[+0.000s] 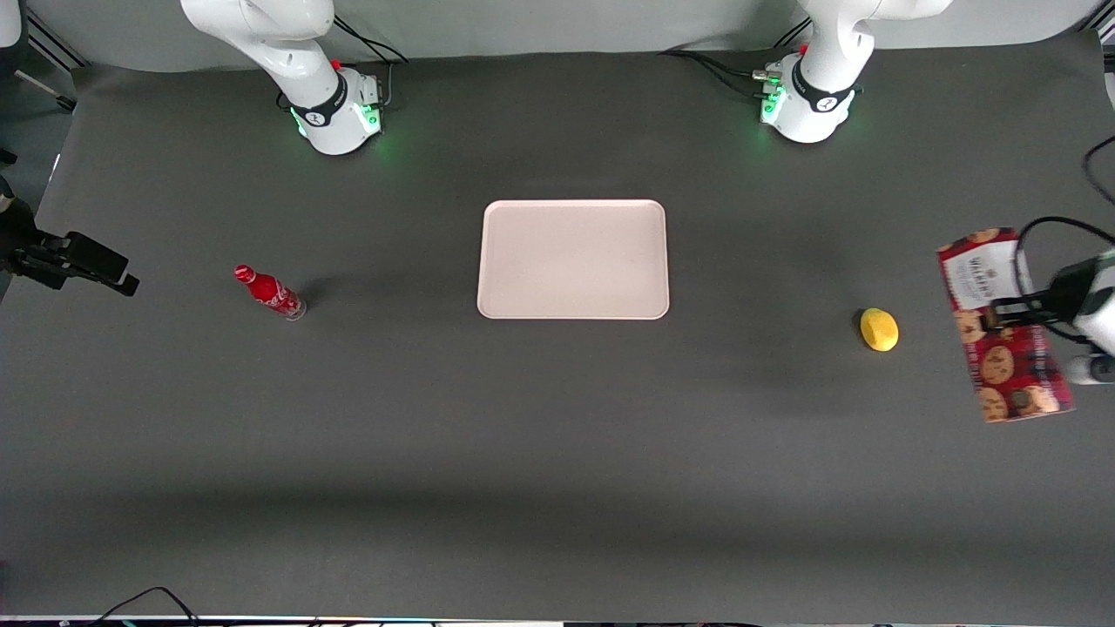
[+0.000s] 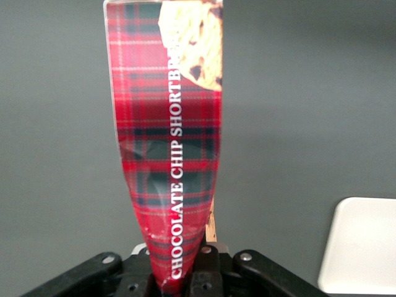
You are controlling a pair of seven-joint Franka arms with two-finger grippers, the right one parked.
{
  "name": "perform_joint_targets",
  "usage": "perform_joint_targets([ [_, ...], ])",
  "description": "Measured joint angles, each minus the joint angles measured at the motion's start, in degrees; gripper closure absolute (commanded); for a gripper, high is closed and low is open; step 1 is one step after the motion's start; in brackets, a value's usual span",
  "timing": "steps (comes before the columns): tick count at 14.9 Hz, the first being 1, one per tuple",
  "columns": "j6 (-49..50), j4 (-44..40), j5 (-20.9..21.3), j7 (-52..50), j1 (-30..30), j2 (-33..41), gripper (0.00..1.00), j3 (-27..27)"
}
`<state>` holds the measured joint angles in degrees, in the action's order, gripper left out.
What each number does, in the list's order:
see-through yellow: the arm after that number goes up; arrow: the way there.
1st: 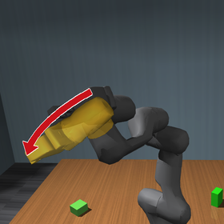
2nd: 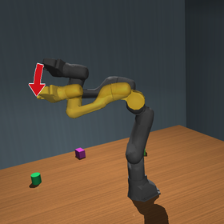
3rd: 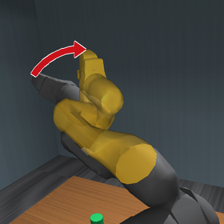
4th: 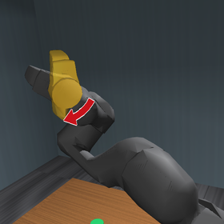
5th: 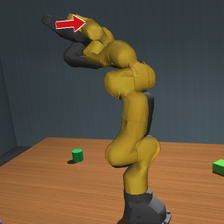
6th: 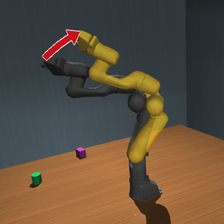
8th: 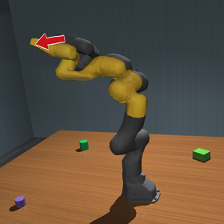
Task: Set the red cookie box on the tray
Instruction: 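Carry the held cookie box with the left gripper over the pink tray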
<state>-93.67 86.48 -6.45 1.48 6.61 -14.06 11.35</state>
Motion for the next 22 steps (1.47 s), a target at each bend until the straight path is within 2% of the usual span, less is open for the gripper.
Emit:
perform_joint_targets([
  [6, -0.1, 0.0, 3.0, -20.5, 2.4, 0.2, 1.00, -16.9],
  [11, -3.8, 1.9, 3.5, -31.2, 5.1, 0.1, 1.00, -26.1],
  [14, -6.2, 4.4, 3.6, -35.8, 6.9, 0.1, 1.00, -28.9],
  [16, -9.2, 7.0, 4.3, -39.3, 10.1, 0.1, 1.00, -29.3],
  [19, -17.3, 14.0, 5.8, -42.7, 14.1, 0.7, 1.00, -29.6],
  [22, -21.2, 19.8, 7.6, -47.4, 17.9, 1.4, 1.00, -29.7],
])
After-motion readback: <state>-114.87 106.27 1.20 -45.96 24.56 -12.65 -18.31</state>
